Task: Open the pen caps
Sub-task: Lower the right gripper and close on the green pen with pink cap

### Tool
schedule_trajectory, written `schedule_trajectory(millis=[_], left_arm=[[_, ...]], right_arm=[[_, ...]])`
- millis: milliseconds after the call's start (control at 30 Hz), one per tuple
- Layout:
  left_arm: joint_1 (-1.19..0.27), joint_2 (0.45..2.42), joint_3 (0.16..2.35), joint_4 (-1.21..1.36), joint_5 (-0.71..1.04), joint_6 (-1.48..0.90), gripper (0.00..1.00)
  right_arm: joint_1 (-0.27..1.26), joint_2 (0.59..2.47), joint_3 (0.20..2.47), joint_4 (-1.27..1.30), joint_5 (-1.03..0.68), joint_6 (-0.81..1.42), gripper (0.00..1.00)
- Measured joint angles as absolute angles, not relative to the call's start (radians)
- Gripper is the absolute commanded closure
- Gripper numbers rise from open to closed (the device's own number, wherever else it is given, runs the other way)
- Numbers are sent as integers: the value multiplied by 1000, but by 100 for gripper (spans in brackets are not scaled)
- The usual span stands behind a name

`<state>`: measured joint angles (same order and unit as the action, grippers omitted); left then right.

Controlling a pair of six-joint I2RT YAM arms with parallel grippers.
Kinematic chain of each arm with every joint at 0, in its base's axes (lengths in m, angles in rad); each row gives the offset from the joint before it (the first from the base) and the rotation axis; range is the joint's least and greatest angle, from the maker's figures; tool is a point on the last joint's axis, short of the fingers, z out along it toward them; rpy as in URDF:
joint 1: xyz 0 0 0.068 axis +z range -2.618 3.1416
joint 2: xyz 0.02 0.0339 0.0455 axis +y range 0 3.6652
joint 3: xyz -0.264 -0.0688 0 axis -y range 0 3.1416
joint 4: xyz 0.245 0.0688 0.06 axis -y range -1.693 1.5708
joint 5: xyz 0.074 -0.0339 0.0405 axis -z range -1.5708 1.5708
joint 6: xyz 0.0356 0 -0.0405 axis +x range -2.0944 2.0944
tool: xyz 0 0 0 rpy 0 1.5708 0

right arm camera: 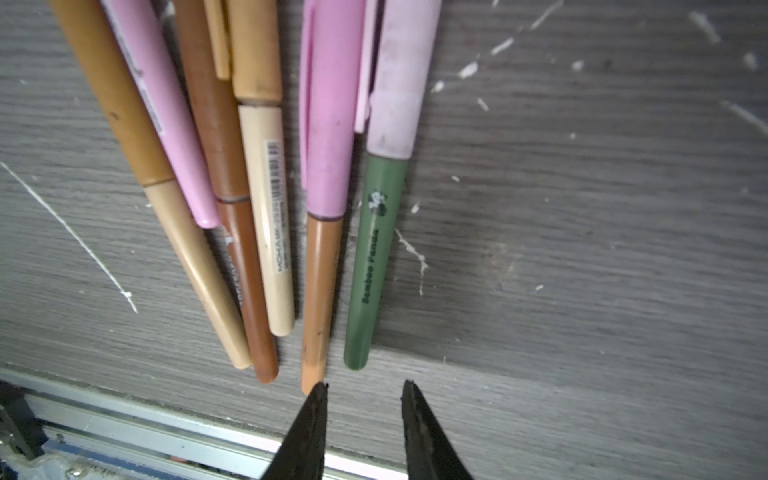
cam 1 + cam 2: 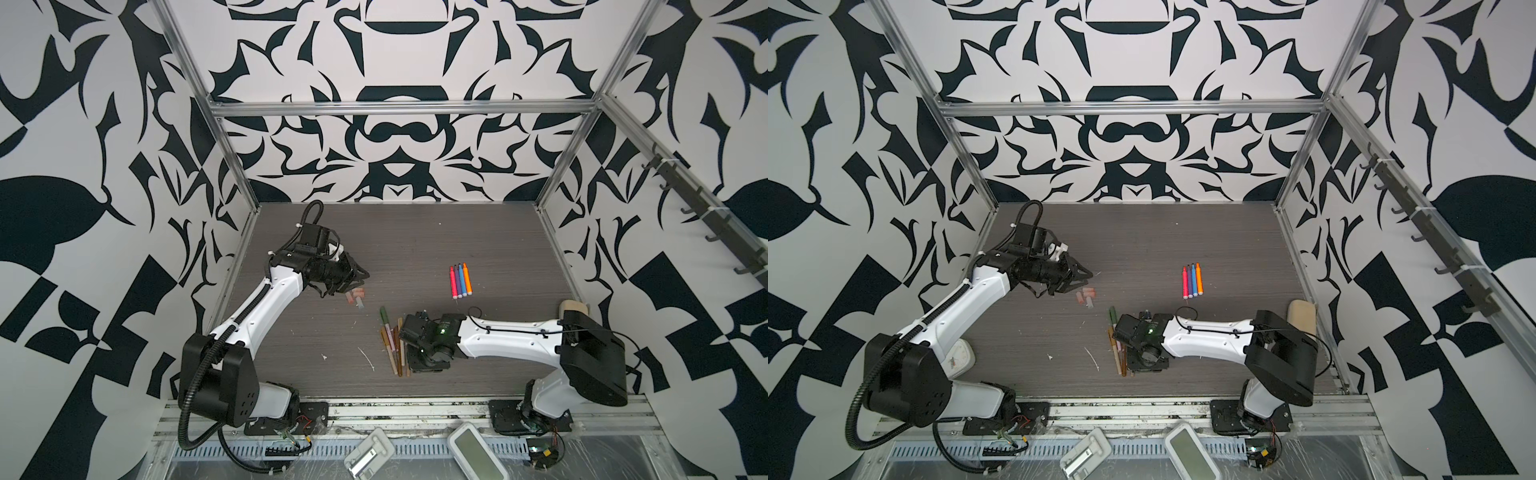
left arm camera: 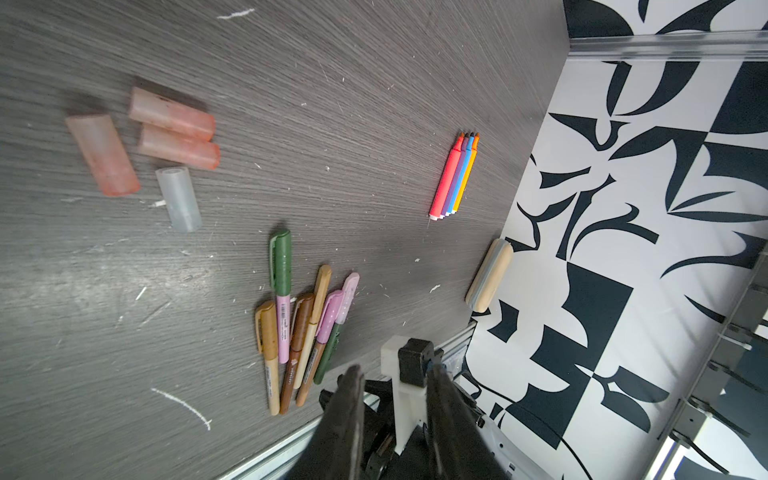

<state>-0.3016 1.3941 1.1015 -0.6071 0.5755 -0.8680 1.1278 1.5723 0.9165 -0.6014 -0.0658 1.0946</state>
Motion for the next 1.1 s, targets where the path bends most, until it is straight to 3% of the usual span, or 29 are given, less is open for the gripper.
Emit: schedule_trajectory(millis=[400, 1033, 1100], left_arm=[[-301, 1296, 1100, -622, 592, -868, 70], [-279, 1293, 1090, -634, 623, -857, 69], [-280, 1293, 1089, -634, 627, -857, 69]], right_arm=[[1118, 1671, 983, -642, -56, 1092, 71], [1073, 1718, 1004, -676, -53, 1063, 74], [1071, 1718, 1003, -676, -55, 1062, 79]])
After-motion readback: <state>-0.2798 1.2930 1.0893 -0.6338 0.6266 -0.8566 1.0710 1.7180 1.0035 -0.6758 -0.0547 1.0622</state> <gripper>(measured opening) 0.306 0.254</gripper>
